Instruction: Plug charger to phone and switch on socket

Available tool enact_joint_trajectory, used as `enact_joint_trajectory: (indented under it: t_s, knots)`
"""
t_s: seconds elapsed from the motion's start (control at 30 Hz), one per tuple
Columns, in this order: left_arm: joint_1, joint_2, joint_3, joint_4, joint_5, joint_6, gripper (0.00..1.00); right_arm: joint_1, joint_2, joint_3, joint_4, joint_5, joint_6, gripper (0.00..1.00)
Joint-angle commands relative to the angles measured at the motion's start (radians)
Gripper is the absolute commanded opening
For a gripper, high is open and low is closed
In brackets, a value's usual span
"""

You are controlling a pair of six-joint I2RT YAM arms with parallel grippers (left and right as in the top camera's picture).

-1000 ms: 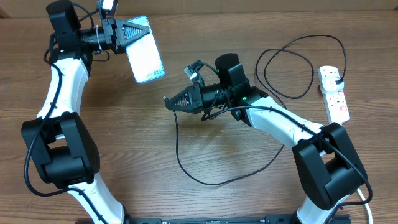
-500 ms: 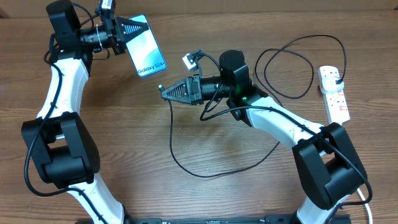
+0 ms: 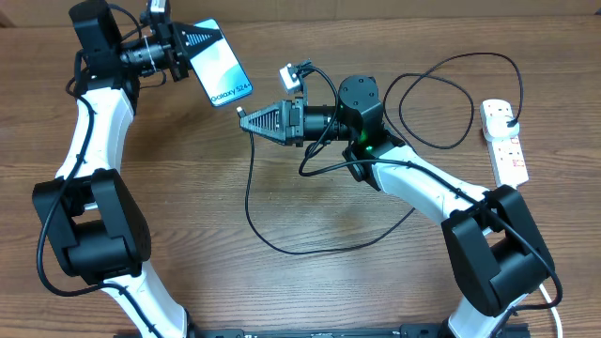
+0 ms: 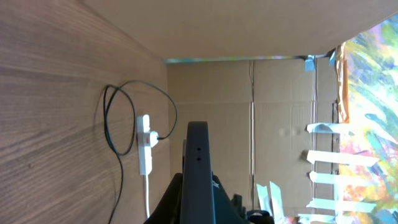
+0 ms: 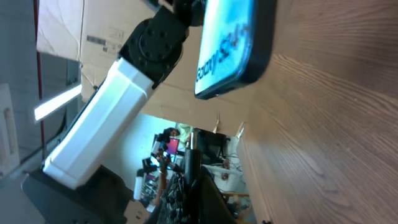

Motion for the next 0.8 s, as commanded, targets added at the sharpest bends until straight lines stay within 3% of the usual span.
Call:
enact_joint_trajectory:
  t_s: [0.0, 0.77]
  knots:
    - [-0.010, -0.034, 0.023, 0.047, 0.008, -0.048, 0.04, -0.002, 0.003, 0.023, 0.010, 0.030, 0.069, 0.04]
    - [-0.016, -0.034, 0.023, 0.108, 0.095, -0.069, 0.04, -0.003, 0.003, 0.023, 0.026, 0.072, 0.104, 0.04]
